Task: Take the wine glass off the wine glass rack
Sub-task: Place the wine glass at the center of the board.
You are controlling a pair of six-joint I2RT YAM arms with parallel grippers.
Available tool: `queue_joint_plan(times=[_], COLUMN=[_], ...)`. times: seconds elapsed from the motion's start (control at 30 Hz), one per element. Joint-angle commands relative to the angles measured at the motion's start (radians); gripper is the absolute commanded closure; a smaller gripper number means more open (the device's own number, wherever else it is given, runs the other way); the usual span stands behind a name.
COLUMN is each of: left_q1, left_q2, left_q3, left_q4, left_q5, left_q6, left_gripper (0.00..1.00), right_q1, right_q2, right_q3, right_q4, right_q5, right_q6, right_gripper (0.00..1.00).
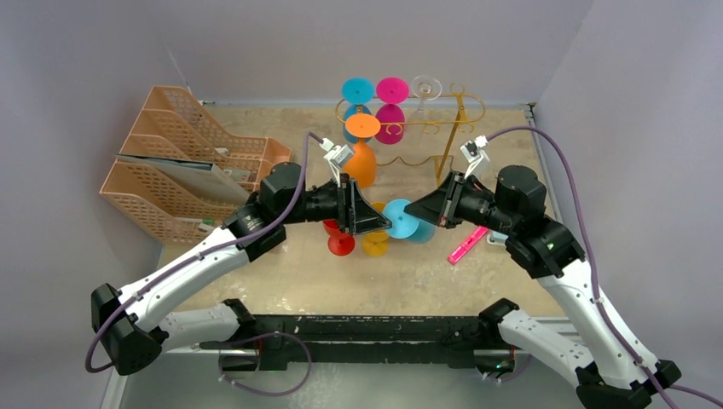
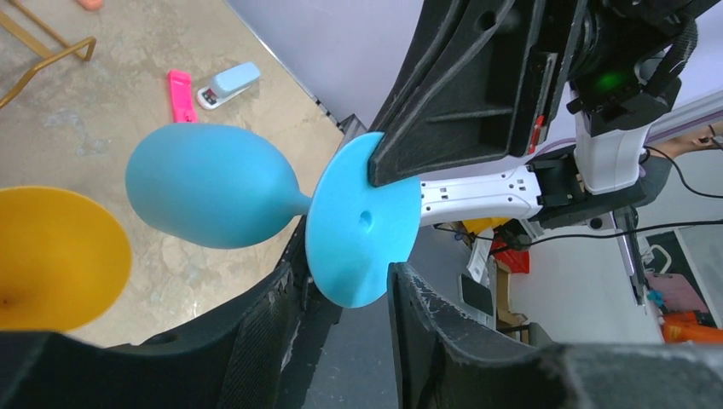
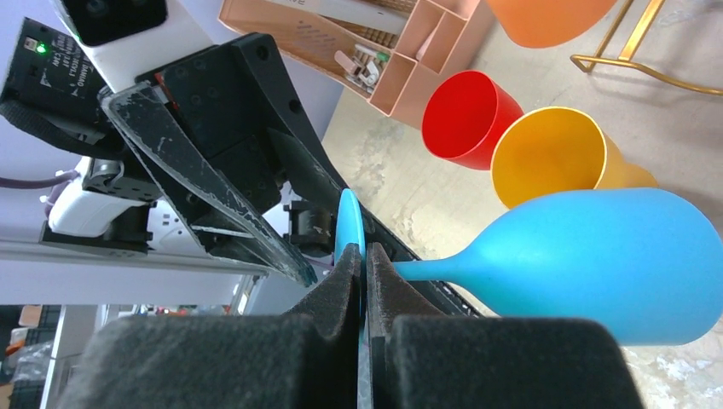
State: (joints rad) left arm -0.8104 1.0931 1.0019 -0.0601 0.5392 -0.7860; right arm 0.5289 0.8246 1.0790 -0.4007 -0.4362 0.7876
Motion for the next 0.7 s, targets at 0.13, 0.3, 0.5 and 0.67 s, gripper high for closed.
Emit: queue_joint_plan(times=[0.13,0.3,0.5,0.67], left_q1=[-0.019,-0.024,-0.030,-0.032], left_q2=[0.018,0.019,0.011,0.037], left_q3=[-0.041,-0.043,-0.067,-0.059], left_q4=[0.216,0.215,0.241,0.265], left_q5=[0.051,0.076,0.088,0.145], left_q6=[-0.069,-0.067,-0.078,-0.085], left_gripper=[0.62,0.80,0.86,0.62], right_q1=[-0.001,-0.001,-0.001,-0.001], right_q2=[-0.023,-0.026,-0.038,-0.037], right_q3=[0.017,0.012,0.001,0.004], right_q4=[0.024,0.033,0.047,0.043], right_q5=[0.001,0.000,0.001,0.001], right_q6=[-0.005,0.005,0.010,0.010], right_gripper=[1.00,1.00,1.00,1.00])
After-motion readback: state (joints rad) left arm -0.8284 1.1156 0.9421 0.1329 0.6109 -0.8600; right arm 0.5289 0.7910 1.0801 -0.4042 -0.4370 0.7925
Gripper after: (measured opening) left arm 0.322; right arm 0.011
